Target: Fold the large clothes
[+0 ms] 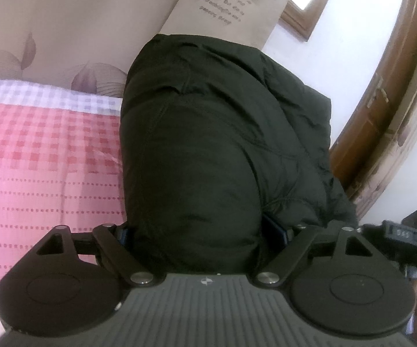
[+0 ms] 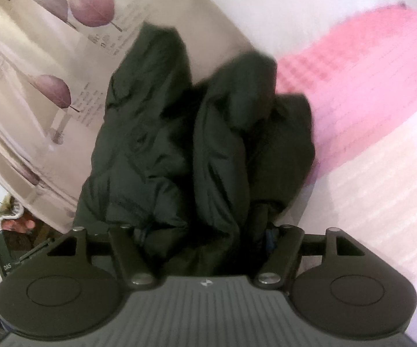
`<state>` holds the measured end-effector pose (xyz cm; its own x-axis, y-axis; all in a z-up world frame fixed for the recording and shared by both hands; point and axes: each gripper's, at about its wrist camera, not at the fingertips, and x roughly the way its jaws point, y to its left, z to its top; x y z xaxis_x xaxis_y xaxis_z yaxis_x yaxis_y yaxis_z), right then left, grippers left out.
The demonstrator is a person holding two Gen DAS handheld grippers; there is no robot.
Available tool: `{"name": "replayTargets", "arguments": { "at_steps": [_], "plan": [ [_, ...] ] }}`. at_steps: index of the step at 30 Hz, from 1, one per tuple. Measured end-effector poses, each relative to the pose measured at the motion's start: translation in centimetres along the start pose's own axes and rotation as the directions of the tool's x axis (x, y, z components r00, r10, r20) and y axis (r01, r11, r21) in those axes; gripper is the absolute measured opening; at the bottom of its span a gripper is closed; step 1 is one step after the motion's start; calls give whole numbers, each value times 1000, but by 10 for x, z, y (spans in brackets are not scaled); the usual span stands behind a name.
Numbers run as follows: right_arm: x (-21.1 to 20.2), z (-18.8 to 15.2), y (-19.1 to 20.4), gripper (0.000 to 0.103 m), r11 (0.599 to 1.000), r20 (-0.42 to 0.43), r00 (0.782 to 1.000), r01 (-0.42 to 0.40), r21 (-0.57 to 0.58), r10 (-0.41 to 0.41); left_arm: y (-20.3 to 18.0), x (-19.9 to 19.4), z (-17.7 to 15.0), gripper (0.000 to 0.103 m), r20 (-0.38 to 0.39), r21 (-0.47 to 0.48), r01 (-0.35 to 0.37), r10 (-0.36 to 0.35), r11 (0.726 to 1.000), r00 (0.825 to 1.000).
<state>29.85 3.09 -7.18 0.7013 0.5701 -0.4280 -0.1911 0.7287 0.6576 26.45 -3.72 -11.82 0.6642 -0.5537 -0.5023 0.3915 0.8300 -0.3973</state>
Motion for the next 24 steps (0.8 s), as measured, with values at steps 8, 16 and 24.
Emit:
{"name": "replayTargets", "arguments": {
  "at_steps": [8,16,24],
  "plan": [
    [24,23,131,74,955,159,977,177,-238,-141,3,-14,-1,83,23,-31,-23,23,999,999],
    [73,87,231,74,831,159,986,56,-553,40,-21,-61,6,81,217,45,-44,34,998,976],
    [149,112,195,43,585,-23,987,77,-807,-162,-55,-43,31,86,248,81,82,-100,993,963]
  ]
}}
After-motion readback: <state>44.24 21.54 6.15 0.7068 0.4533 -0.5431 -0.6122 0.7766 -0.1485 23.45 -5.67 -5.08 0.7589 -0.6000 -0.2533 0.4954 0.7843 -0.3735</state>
